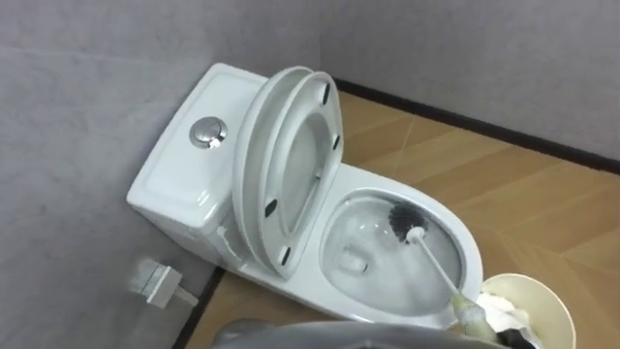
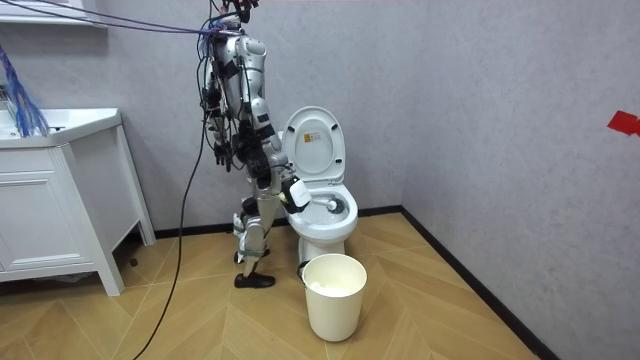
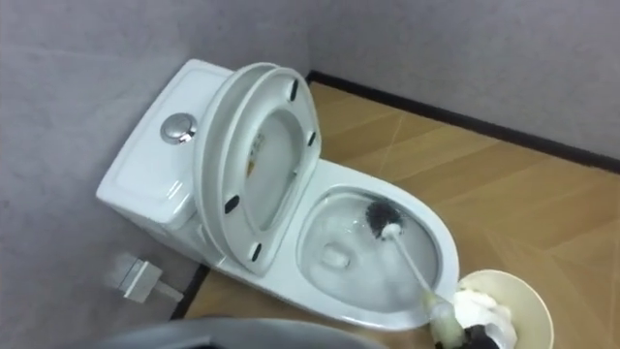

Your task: Brush toilet

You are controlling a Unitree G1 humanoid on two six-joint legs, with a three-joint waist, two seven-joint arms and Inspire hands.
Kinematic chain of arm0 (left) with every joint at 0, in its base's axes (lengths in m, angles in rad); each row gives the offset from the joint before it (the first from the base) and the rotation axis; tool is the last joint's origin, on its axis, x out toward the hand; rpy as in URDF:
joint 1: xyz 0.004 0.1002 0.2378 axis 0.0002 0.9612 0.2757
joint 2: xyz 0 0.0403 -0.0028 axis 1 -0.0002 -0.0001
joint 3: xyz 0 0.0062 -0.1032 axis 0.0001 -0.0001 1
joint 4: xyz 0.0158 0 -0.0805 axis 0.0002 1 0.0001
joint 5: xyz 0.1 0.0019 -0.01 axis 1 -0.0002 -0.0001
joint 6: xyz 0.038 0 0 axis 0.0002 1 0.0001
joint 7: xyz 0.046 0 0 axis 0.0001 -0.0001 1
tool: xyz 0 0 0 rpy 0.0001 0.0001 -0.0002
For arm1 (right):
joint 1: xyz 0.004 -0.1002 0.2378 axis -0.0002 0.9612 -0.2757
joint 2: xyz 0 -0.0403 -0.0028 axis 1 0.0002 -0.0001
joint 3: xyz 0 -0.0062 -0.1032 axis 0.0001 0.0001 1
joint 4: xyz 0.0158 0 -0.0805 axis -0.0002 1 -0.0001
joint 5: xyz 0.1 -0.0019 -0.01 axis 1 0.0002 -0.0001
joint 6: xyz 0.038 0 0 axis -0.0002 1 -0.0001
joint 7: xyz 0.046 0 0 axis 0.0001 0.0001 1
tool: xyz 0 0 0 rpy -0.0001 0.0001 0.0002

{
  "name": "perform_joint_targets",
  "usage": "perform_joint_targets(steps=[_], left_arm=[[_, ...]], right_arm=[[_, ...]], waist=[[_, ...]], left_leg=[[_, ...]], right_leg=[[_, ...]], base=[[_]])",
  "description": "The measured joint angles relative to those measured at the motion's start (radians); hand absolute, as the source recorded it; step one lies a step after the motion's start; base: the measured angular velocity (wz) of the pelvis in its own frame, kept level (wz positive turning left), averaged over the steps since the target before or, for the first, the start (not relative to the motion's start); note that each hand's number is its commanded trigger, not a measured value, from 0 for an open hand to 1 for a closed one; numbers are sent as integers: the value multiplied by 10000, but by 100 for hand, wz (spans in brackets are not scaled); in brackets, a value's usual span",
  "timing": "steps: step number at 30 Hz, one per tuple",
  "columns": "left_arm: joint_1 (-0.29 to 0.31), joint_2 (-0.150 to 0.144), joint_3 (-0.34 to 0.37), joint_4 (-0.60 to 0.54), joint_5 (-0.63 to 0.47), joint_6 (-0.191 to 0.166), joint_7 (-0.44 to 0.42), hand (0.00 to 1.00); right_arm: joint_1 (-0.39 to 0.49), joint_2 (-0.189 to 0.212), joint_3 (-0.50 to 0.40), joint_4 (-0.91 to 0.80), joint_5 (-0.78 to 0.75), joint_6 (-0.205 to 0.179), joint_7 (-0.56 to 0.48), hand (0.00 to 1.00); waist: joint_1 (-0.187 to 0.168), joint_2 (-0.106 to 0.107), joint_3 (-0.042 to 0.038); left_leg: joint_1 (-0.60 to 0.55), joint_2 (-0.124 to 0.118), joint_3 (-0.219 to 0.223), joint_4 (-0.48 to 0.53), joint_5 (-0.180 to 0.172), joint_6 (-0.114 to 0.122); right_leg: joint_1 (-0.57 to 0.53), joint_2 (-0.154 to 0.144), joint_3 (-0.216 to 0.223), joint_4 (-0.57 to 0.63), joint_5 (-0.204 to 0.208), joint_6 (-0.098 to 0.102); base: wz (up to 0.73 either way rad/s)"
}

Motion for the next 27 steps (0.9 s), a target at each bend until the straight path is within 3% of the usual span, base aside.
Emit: perform_joint_targets(steps=[3,7,13,15,27], left_arm=[[-456,-52,29,-23,132,1,0,0],[-1070,-49,22,-83,264,-58,-2,0],[-1429,-45,-76,311,127,-127,1,0],[-1443,-49,-80,431,140,-128,-19,0],[-1633,-46,-92,673,174,-128,-1,0]], right_arm=[[165,260,-43,-108,116,-38,-310,100],[175,311,-32,-284,148,-212,-470,100],[126,414,71,-508,137,-230,-772,100],[123,457,71,-517,134,-245,-810,100],[100,524,169,-577,308,-415,-1328,100]], waist=[[-286,3,-18],[-398,57,-41],[-524,104,-39],[-539,102,-39],[-568,197,6]], left_leg=[[85,53,185,-8,-62,14],[247,176,740,-127,-187,-13],[587,212,1322,-353,-229,4],[675,217,1532,-388,-261,8],[785,178,1766,-467,-432,77]], right_leg=[[-49,41,320,29,11,-15],[-275,123,881,159,48,-39],[-294,180,1615,180,172,0],[-284,182,1723,176,184,20],[-443,195,2210,148,280,197]], base=[[-34],[-41],[-38],[-20],[-10]])
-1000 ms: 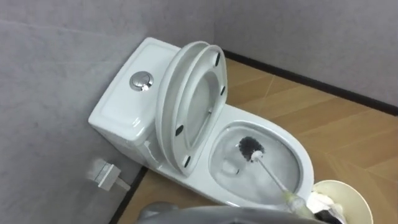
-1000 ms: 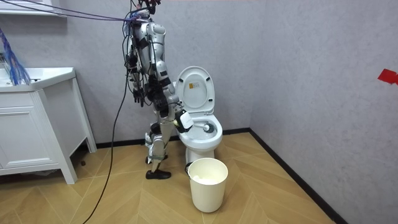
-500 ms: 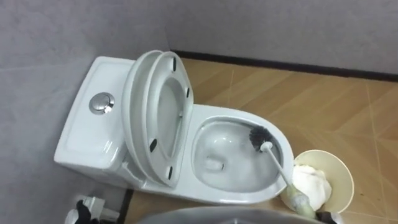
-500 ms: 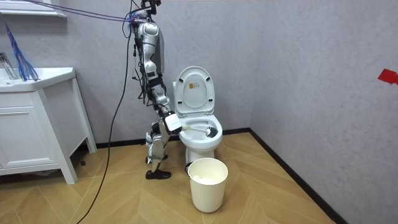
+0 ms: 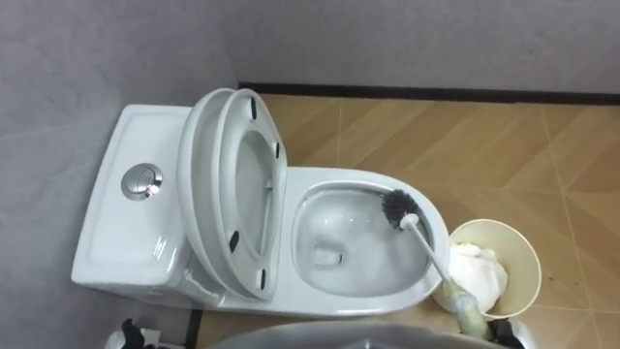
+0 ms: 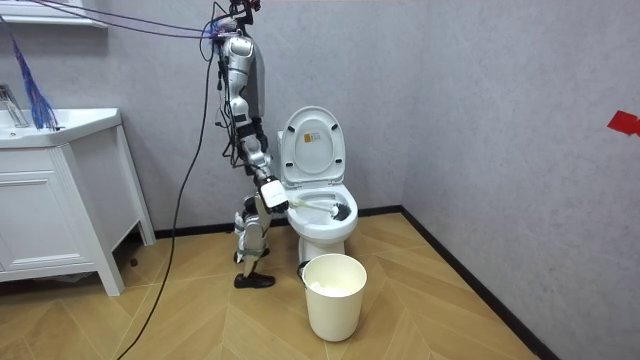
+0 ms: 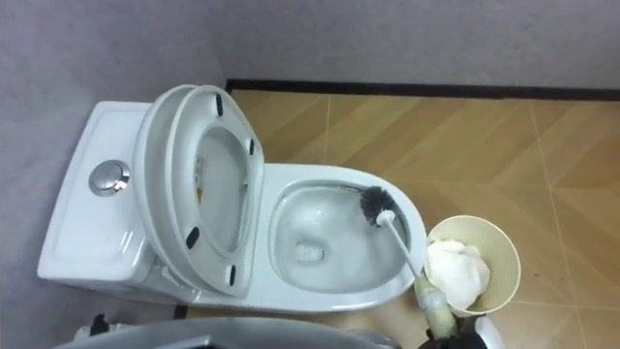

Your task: Brush toilet

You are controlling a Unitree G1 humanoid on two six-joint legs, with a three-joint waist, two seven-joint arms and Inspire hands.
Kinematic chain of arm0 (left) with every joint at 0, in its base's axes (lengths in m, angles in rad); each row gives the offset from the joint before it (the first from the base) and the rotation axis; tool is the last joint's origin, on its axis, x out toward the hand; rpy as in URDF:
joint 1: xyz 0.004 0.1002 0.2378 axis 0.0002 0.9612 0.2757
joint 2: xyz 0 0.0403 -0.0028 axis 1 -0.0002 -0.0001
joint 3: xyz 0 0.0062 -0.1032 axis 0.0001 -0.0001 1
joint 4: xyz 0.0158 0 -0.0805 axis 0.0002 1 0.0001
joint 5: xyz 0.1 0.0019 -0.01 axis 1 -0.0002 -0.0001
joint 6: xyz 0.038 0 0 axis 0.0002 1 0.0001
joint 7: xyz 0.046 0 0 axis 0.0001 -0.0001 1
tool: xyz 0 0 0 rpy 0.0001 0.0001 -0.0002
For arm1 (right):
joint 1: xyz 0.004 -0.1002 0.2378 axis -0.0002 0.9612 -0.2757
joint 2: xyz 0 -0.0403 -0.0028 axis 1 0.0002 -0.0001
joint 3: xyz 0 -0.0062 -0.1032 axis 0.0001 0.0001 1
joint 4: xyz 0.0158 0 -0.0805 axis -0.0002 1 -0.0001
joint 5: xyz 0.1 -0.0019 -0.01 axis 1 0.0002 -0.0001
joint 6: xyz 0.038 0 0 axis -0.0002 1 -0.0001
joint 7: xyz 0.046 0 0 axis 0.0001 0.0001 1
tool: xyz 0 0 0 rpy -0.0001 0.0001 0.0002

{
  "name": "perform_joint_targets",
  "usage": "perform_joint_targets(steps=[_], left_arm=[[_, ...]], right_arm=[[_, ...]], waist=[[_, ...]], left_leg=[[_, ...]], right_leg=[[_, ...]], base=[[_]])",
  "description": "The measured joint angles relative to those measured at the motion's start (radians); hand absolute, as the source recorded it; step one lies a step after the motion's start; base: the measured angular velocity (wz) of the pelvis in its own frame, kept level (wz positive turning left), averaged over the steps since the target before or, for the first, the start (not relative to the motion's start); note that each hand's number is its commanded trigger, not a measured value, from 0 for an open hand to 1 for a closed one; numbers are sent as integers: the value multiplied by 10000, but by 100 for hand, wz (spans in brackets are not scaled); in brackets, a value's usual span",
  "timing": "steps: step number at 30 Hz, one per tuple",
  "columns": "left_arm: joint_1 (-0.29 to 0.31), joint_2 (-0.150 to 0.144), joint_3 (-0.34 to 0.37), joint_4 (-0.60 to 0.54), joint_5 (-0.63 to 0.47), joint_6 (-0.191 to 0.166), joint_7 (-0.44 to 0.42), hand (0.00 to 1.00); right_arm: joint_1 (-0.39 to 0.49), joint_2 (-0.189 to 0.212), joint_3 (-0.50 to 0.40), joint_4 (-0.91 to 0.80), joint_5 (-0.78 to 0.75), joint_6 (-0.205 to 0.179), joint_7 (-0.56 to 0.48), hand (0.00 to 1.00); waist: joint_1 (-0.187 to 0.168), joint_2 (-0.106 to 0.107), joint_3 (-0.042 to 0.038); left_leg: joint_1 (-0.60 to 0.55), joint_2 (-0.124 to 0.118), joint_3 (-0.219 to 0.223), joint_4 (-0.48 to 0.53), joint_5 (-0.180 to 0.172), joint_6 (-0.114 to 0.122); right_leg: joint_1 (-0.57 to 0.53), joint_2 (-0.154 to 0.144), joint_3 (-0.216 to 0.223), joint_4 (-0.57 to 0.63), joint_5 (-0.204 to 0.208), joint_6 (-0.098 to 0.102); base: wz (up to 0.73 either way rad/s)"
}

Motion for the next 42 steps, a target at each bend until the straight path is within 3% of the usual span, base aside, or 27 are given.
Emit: perform_joint_targets(steps=[7,10,12,16,24,33,35,36,37,39,41,42], left_arm=[[-193,14,-19,55,-13,-326,33,0],[-197,19,-134,90,-73,-369,33,0],[-157,91,-276,93,-319,-471,30,0],[-7,231,-360,93,-434,-780,21,0],[64,235,-331,91,-419,-771,-20,0],[213,358,-351,77,-399,-789,-231,0],[210,380,-351,77,-395,-787,-243,0],[215,380,-350,77,-386,-782,-245,0],[217,380,-351,75,-379,-748,-252,0],[254,381,-362,75,-295,-639,-277,0],[267,381,-363,76,-296,-484,-396,0],[289,383,-360,88,-295,-416,-478,0]], right_arm=[[54,-16,-48,-1066,-1748,-96,-981,100],[57,-14,-341,-2284,-1718,-590,-1761,100],[60,-19,-512,-3140,-1237,-1247,-2458,100],[-174,-15,-673,-3506,-253,-1769,-3058,100],[126,-14,-750,-3019,2950,-1763,-3551,100],[366,-15,-789,-1943,3613,-1755,-3269,100],[341,-14,-783,-1769,3608,-1742,-3166,87],[335,-14,-778,-1639,3579,-1742,-3093,86],[293,-15,-766,-1422,3574,-1728,-2990,75],[263,-18,-735,-1208,3571,-1545,-2744,51],[241,-18,-697,-917,3558,-1392,-2442,7],[242,-18,-690,-761,3493,-1279,-2236,0]], waist=[[-233,86,20],[-264,87,17],[-352,16,13],[-359,-57,4],[-493,-22,-15],[-568,2,-11],[-553,-6,-6],[-540,-10,-7],[-507,-20,-5],[-505,-27,-1],[-500,-27,-3],[-486,-26,-4]], left_leg=[[-171,-27,-6,3,-9,17],[-104,-25,42,4,-11,19],[-83,-13,45,3,-11,20],[-58,0,26,1,-17,29],[-110,15,8,1,-22,37],[-108,40,-2,1,-22,37],[-120,42,2,-2,-22,37],[-125,42,7,-3,-22,37],[-123,43,10,-4,-23,38],[-133,48,4,-6,-24,39],[-135,48,-22,-4,-26,42],[-135,47,-25,-4,-26,42]], right_leg=[[-330,35,143,210,45,59],[-381,56,337,213,59,62],[-329,90,334,171,94,62],[-278,114,328,115,116,57],[-247,136,320,1,191,49],[-252,158,322,-10,199,35],[-266,160,322,-9,199,35],[-261,156,305,-7,198,36],[-261,158,297,-7,198,37],[-268,161,288,-9,199,37],[-271,158,263,-6,199,37],[-270,155,243,-1,199,37]], base=[[-6],[-19],[3],[1],[0],[0],[2],[4],[3],[0],[0],[0]])
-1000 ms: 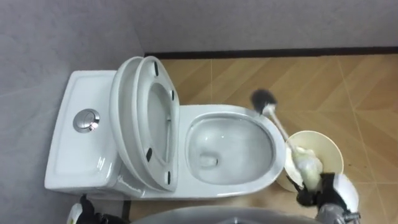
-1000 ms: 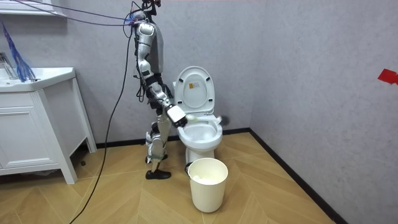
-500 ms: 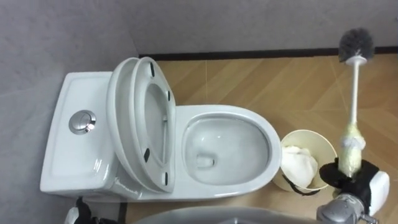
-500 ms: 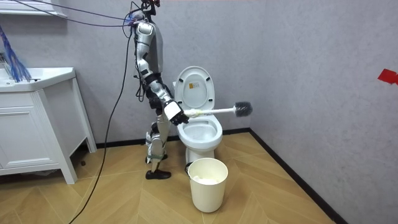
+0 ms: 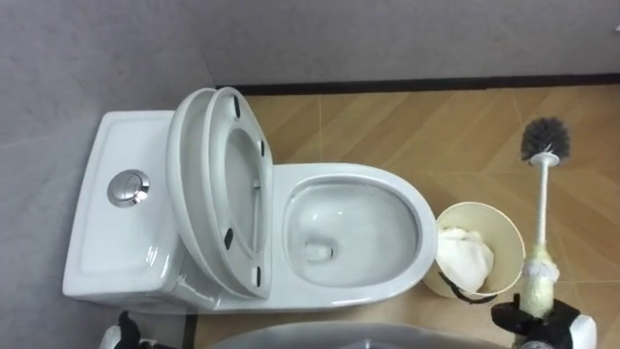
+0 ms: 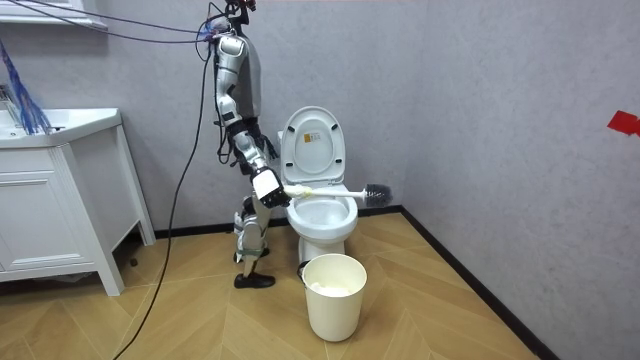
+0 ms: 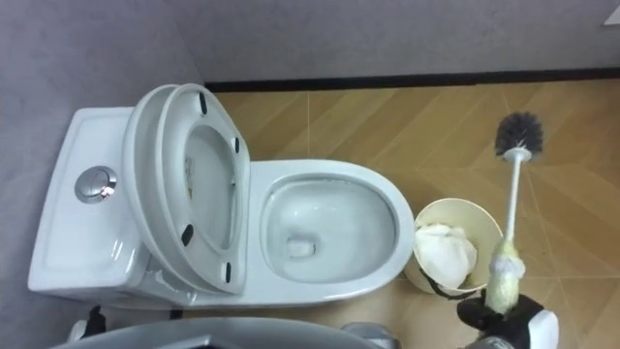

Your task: Brush toilet

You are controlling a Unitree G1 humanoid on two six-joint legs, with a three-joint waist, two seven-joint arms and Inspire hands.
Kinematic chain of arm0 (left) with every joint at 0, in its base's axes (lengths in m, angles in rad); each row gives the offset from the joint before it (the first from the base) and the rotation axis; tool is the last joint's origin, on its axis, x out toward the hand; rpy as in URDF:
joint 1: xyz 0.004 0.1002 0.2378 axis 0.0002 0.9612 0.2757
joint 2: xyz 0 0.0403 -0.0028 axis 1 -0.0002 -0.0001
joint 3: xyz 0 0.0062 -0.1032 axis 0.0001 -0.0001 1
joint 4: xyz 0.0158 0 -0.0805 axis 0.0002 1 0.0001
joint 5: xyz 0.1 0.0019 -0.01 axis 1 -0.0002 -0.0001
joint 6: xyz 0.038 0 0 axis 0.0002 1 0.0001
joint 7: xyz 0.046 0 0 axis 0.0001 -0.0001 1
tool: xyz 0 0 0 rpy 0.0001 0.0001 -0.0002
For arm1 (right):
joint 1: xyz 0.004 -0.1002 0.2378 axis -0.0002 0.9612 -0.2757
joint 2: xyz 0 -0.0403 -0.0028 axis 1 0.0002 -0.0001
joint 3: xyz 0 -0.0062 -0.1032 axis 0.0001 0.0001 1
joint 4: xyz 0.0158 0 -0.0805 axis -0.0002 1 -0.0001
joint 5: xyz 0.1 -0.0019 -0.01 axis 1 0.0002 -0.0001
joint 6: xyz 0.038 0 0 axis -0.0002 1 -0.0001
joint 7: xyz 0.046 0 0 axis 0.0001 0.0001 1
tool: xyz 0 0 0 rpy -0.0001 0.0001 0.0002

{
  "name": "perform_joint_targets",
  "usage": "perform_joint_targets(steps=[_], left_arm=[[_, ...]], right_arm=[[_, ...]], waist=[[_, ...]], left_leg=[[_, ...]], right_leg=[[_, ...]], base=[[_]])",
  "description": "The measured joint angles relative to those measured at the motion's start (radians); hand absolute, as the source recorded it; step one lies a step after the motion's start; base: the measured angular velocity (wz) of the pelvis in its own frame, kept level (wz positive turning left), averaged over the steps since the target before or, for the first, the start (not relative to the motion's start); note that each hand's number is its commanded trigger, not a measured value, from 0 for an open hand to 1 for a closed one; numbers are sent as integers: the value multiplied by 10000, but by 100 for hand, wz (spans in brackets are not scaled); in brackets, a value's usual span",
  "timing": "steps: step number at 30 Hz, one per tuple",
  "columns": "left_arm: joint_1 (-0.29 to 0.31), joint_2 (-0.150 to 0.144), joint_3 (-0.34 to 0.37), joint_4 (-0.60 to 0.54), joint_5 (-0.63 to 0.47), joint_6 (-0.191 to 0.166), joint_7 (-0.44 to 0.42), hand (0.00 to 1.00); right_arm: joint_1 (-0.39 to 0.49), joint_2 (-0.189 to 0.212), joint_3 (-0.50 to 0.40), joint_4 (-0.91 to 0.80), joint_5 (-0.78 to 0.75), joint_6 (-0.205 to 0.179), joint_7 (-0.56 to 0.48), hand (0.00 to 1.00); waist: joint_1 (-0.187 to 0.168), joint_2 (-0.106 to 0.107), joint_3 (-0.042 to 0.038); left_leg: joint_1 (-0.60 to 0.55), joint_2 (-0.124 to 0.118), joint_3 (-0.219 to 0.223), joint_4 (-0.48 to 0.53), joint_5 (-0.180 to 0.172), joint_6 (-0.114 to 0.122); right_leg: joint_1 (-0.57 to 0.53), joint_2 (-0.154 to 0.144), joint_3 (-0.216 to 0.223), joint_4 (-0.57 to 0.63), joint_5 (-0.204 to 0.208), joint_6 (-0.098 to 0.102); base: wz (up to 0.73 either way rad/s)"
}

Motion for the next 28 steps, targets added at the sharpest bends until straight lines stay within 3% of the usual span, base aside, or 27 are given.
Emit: perform_joint_targets(steps=[5,11,17,19,25,28], left_arm=[[176,-28,186,-15,394,339,-251,0],[163,-104,188,-30,890,614,-607,0],[178,-139,265,72,1091,1168,-990,0],[161,-171,263,71,1090,1387,-1154,0],[141,-193,261,60,1090,1659,-1339,0],[144,-197,262,60,1101,1707,-1357,0]], right_arm=[[-76,0,-9,871,-429,241,851,0],[-455,9,19,2075,-378,859,2398,0],[-557,6,26,3020,-399,1425,3763,0],[-566,6,27,3245,-404,1769,4230,0],[-546,7,25,3329,-676,2290,4840,0],[-564,19,15,3393,-819,2377,5082,0]], waist=[[-1,-25,-8],[-9,-61,-14],[-12,-101,-13],[-16,-119,-19],[-74,-107,-23],[-81,-98,-23]], left_leg=[[43,4,-14,2,0,0],[53,-1,-138,16,0,1],[149,-3,-319,19,0,1],[138,-6,-382,26,0,1],[153,-14,-556,28,0,1],[213,-13,-555,29,0,1]], right_leg=[[74,6,-19,-21,3,-5],[148,-14,-176,-36,3,-5],[322,-82,-294,-91,3,-6],[354,-82,-357,-126,2,-5],[392,-81,-412,-126,12,-1],[466,-80,-421,-144,11,0]], base=[[0],[8],[7],[9],[3],[0]])
